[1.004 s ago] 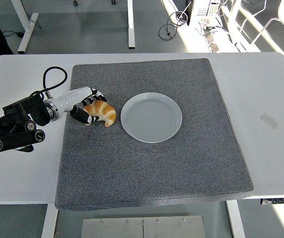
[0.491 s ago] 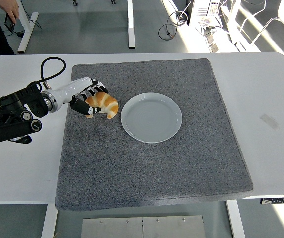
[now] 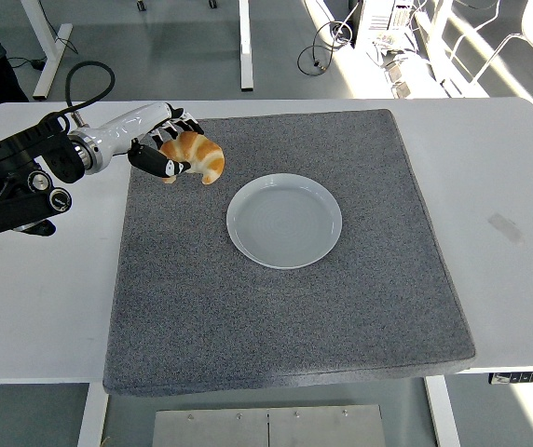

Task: Place the bread on the plate

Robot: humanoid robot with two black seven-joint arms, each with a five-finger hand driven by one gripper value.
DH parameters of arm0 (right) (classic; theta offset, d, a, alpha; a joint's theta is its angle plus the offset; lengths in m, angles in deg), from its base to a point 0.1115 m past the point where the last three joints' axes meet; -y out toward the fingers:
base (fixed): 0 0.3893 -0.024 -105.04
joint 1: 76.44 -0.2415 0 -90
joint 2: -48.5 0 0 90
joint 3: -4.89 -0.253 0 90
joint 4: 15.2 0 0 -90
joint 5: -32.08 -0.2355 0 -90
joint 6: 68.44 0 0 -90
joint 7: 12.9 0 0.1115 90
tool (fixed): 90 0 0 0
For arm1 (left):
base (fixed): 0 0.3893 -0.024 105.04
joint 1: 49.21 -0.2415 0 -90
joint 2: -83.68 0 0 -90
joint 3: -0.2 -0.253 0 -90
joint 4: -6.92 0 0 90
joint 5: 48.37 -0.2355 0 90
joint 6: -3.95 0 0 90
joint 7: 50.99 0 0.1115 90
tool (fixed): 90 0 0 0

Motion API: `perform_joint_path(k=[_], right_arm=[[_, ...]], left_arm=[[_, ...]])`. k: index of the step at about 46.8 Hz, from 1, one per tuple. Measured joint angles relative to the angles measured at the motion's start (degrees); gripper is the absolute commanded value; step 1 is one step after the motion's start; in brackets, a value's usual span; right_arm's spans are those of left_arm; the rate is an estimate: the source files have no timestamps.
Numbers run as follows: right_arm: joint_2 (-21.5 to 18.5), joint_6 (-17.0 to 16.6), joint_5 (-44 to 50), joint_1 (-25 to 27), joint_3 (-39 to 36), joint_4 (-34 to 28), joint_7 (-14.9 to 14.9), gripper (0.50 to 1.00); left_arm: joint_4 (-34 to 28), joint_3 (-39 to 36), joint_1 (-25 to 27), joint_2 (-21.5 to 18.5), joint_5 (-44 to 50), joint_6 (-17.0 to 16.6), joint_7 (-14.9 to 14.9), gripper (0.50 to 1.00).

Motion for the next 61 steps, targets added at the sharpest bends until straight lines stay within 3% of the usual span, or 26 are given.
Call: perform_joint_path(k=[10,28,47,61], right_arm=[[0.0,0.0,0.0,0.0,0.0,0.0,0.0,1.000],[0.0,0.0,0.0,0.0,0.0,0.0,0.0,1.000],[0.0,0.0,0.0,0.0,0.0,0.0,0.0,1.000],[0.0,0.0,0.0,0.0,0.0,0.0,0.0,1.000]], left_arm=[[-0.2,0.2,1.9,1.1,-0.1,0.0,0.0,0.500],[-0.1,0.2,2.6,9.2,-2.7,-0.2,0.4,0.500],[2.5,0.0,-0.2,14.8,-5.4,-0.5,0.7,0.500],[8.7,-0.3,-4.9,19.0,-9.1,-0.6,0.7,0.500]])
